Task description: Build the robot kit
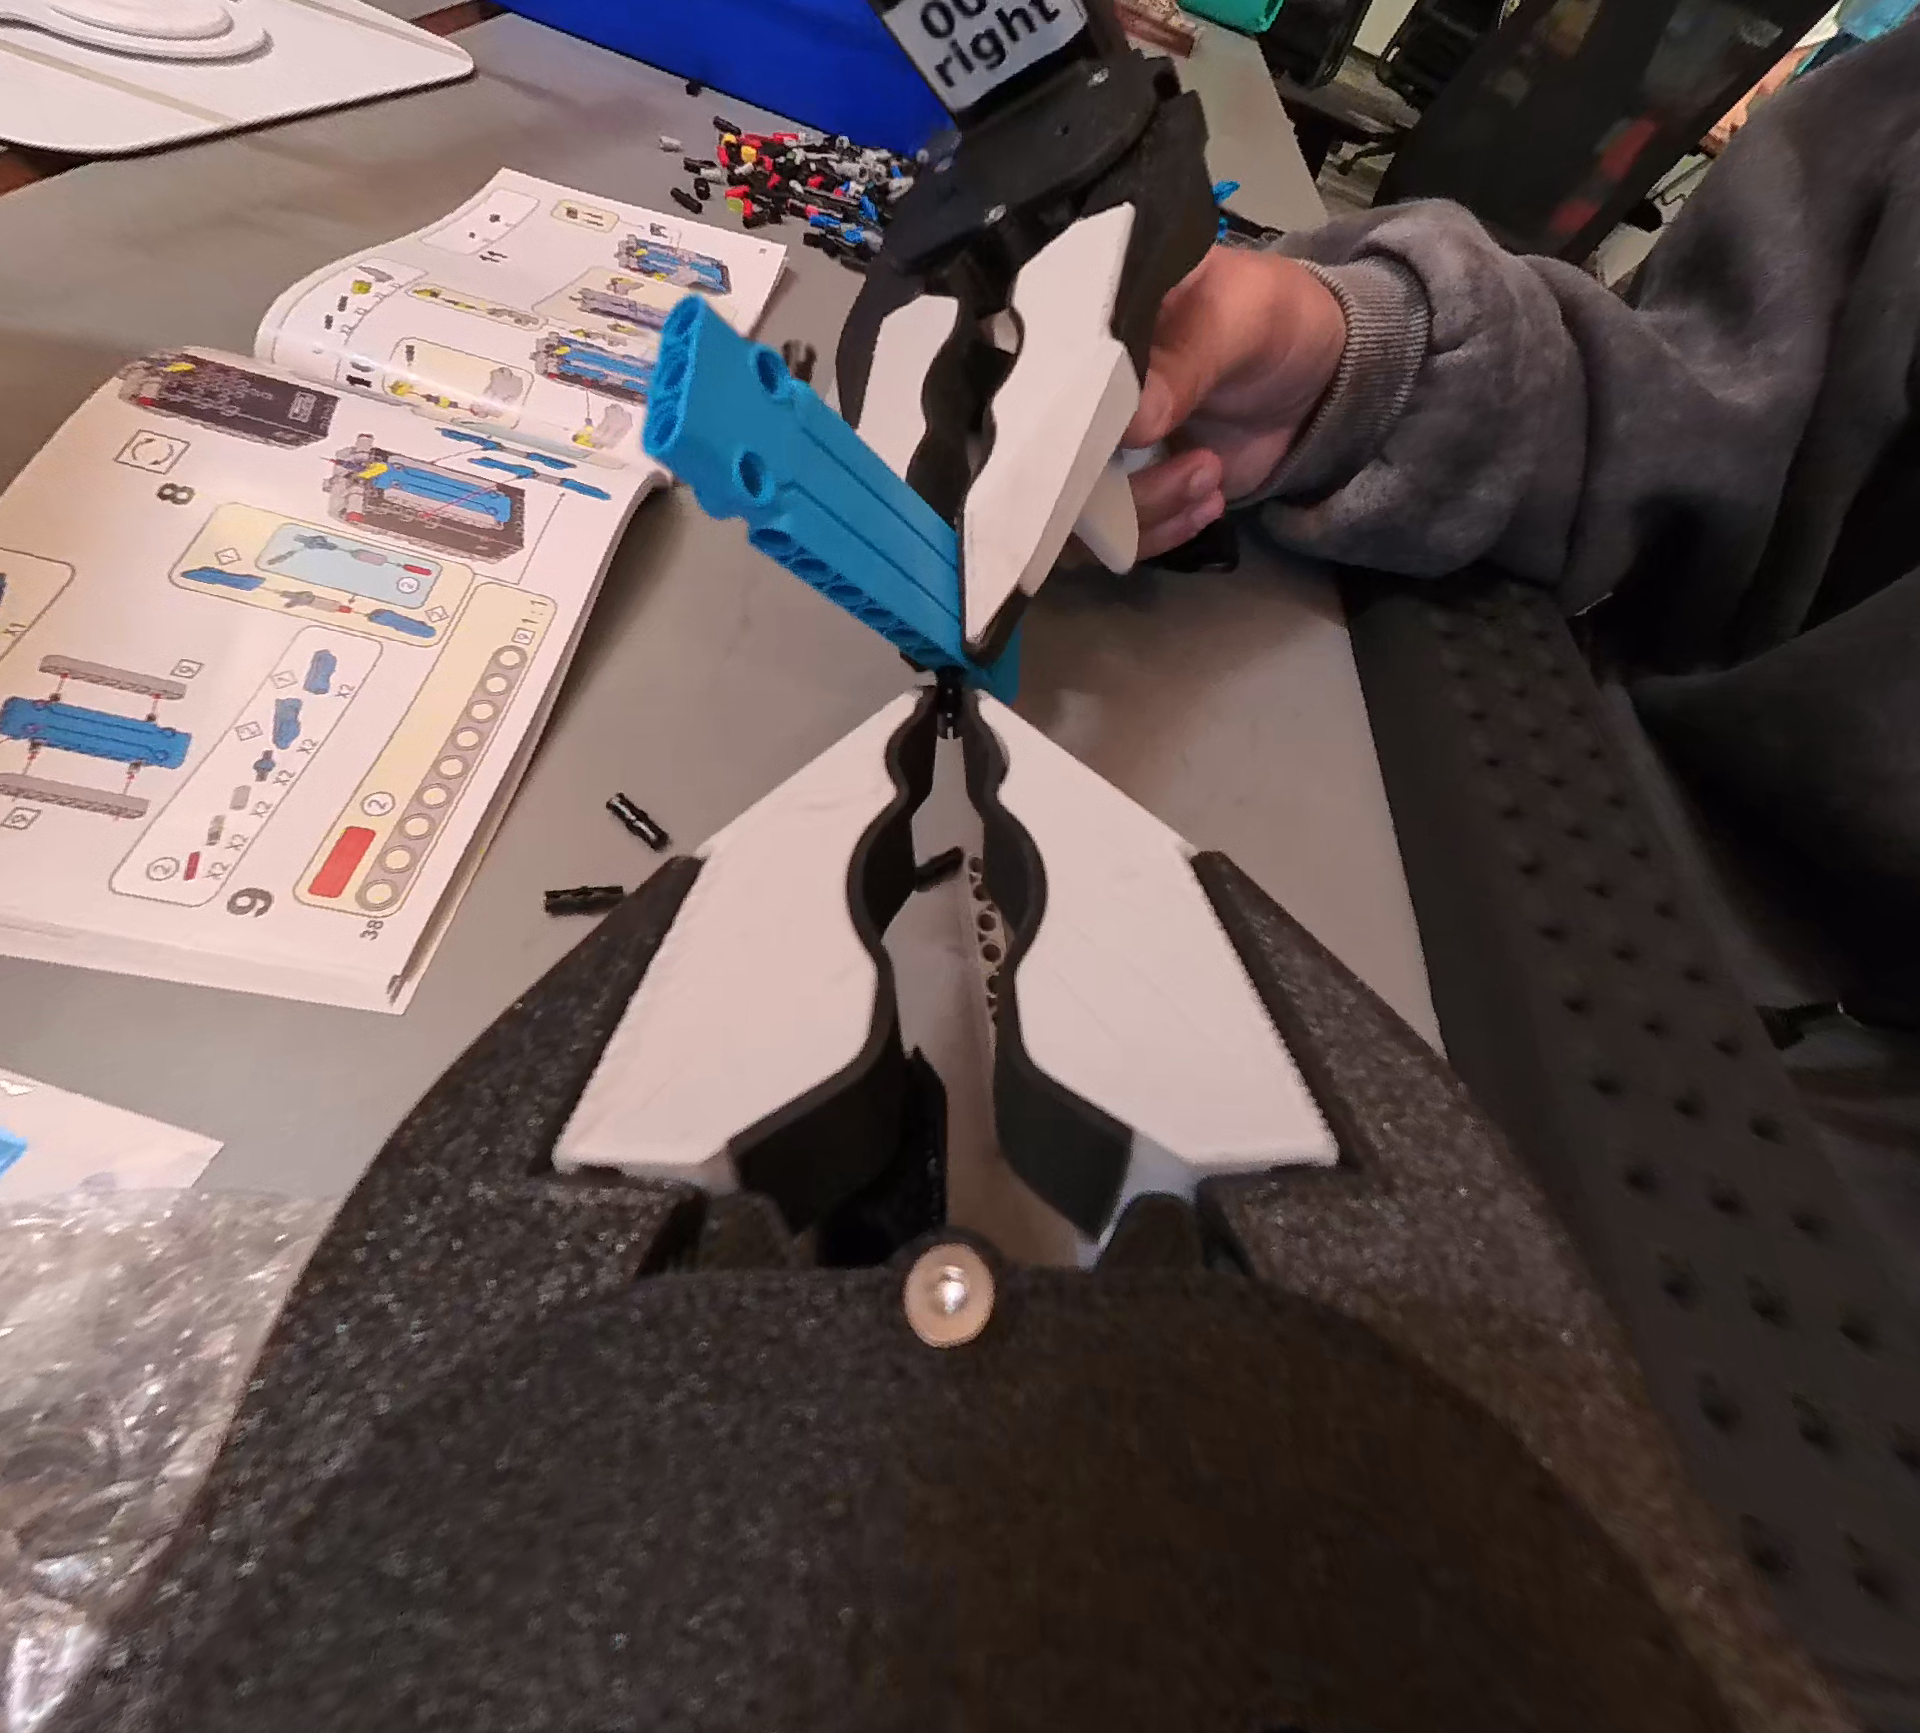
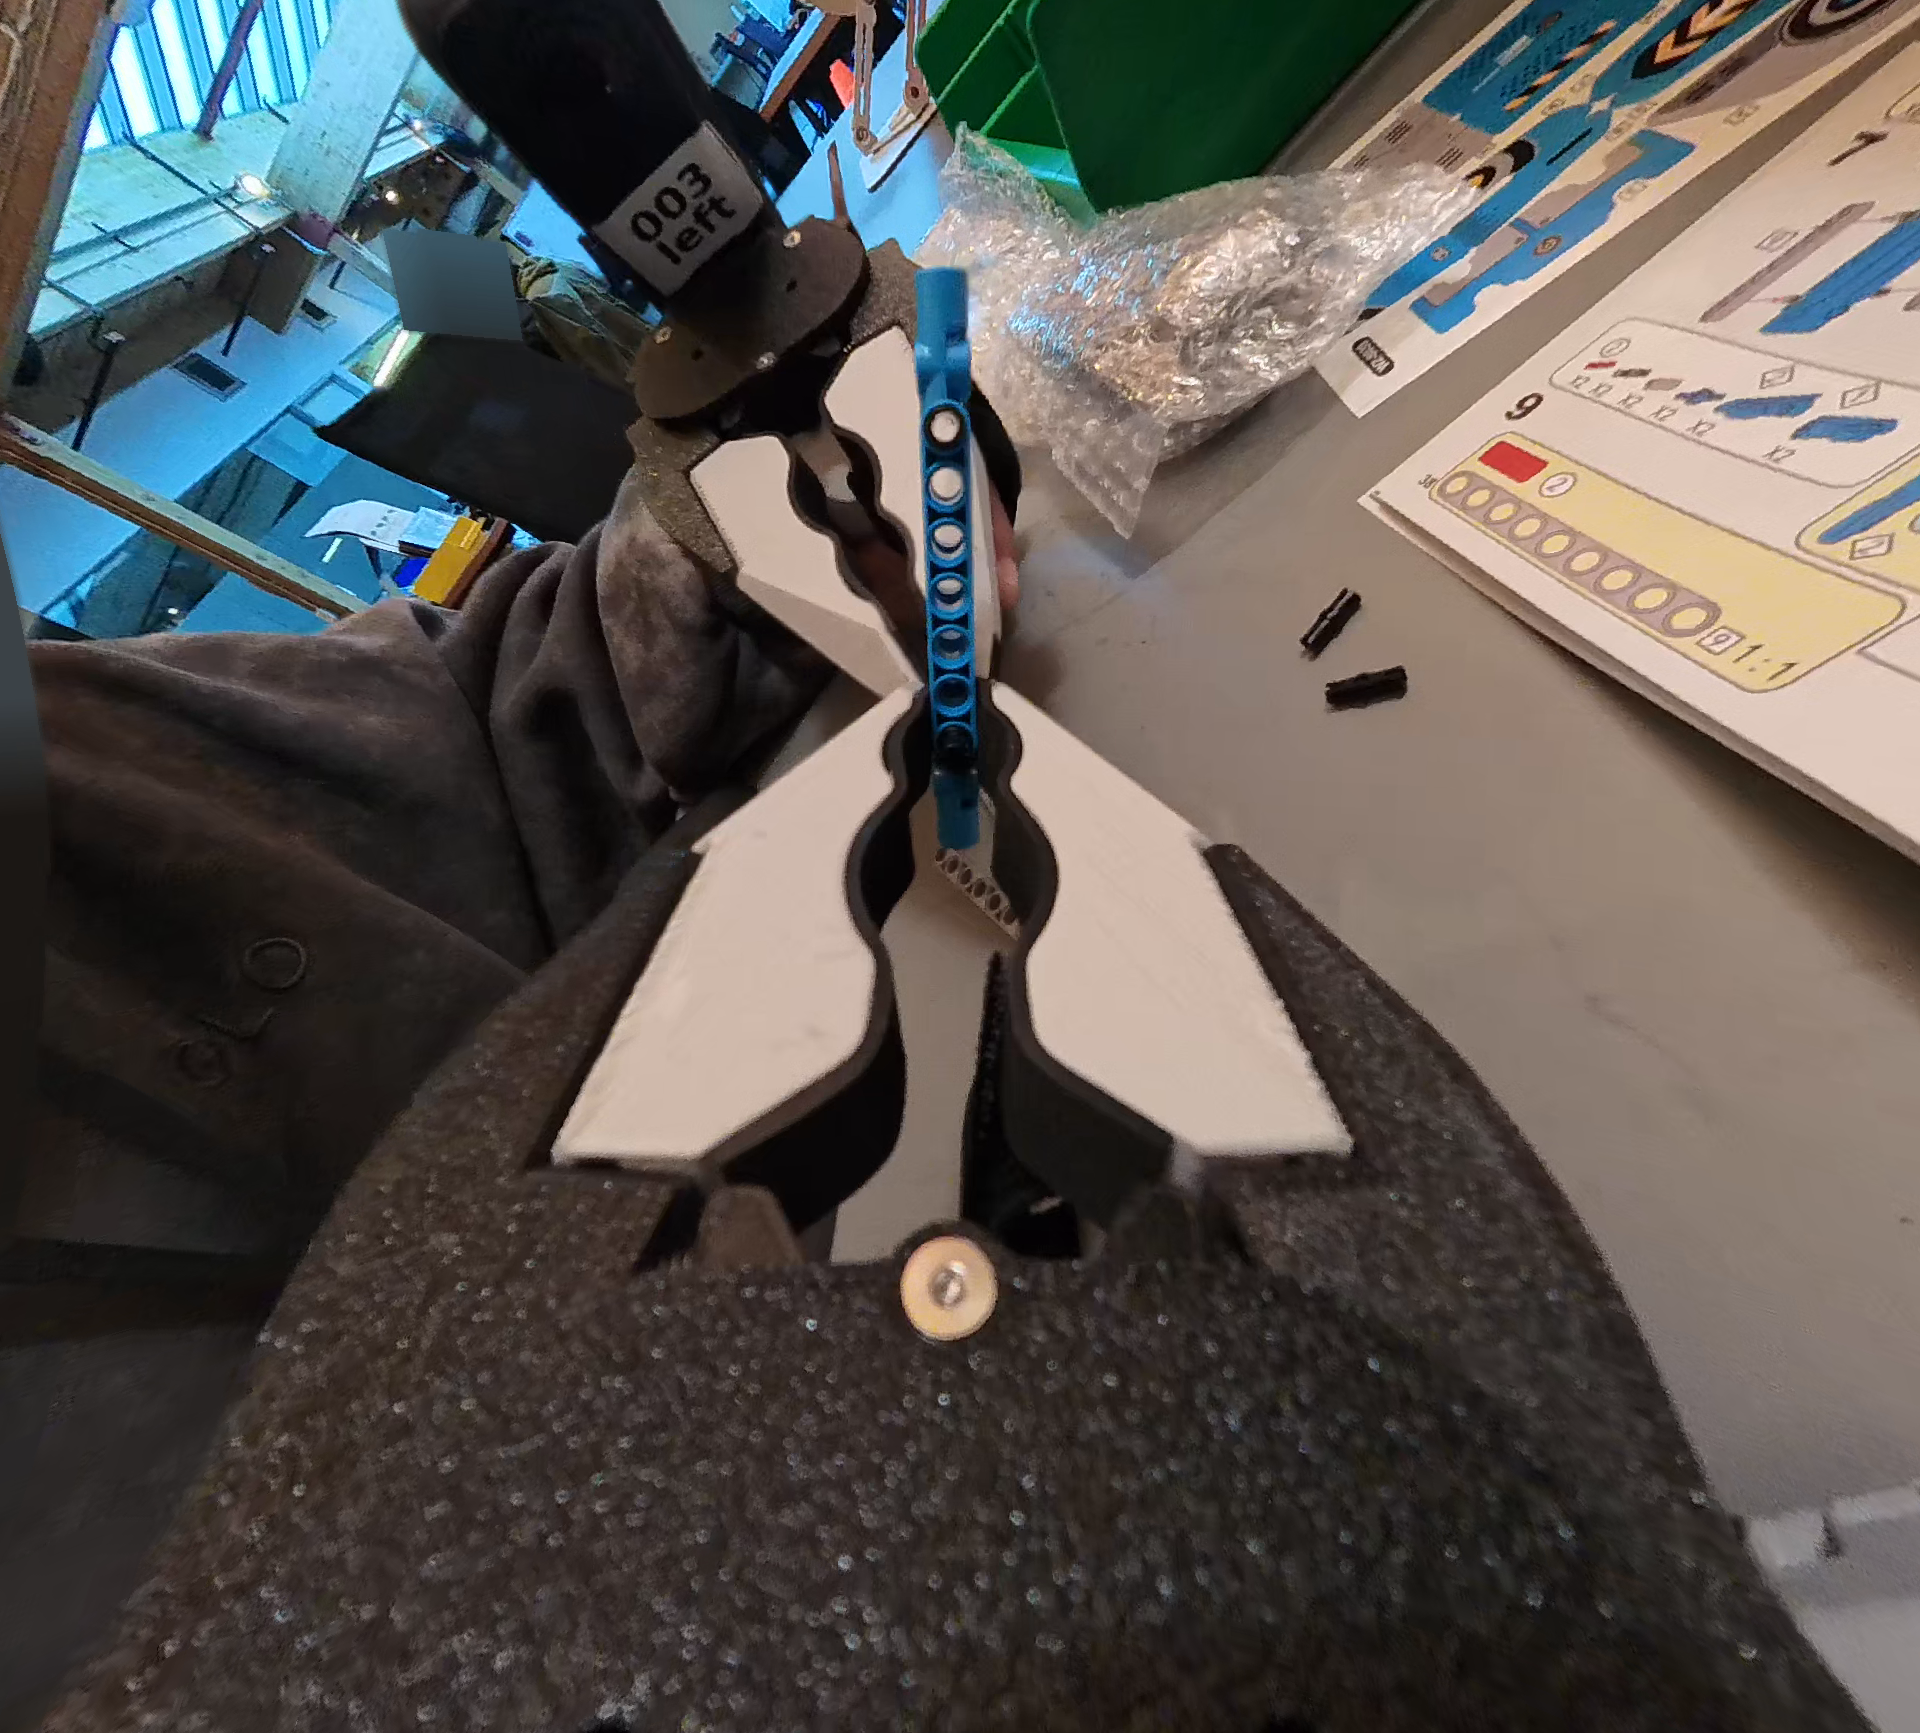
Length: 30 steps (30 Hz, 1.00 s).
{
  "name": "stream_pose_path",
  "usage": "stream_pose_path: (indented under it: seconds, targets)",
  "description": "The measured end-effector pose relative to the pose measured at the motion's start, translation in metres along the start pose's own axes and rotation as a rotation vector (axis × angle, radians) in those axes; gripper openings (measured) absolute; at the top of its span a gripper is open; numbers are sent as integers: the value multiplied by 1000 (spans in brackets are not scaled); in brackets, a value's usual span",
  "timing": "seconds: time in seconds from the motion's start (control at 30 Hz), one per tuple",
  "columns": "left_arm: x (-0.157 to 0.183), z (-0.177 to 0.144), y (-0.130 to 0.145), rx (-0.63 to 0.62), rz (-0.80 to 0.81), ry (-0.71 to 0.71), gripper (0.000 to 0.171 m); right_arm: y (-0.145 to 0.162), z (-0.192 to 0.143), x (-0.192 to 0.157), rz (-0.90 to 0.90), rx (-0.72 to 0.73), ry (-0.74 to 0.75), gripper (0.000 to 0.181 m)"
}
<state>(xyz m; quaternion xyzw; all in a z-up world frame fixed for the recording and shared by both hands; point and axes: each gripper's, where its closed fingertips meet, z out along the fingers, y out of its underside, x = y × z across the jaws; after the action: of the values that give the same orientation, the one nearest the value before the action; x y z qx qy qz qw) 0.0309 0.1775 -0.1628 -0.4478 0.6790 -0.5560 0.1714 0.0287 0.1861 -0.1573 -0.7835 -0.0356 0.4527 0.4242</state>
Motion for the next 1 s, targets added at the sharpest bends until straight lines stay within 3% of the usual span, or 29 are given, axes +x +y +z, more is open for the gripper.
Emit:
stream_pose_path:
  seconds: [0.23, 0.37, 0.53, 0.67, 0.8, 1.0]
  targets:
    - [1, -13, -20, 115, -31, 30, 3, -14, -6, -5, -57, 69, 9, 6]
    - [5, -7, -14, 78, -8, 37, 3, -12, 0, -15, -129, 51, -4, 6]
    - [7, -8, -16, 92, 36, 23, 3, -12, 0, -17, -79, 61, -46, 5]
    - [16, -4, -3, 15, 87, 56, 3, 4, 2, -18, -63, -42, -81, 6]
    - [14, 0, 11, -55, 89, 68, 3, 16, 5, -11, -255, -158, 44, 6]
    - [20, -4, 4, -25, 76, 105, 3, -10, -3, -24, -359, -15, 57, 5]
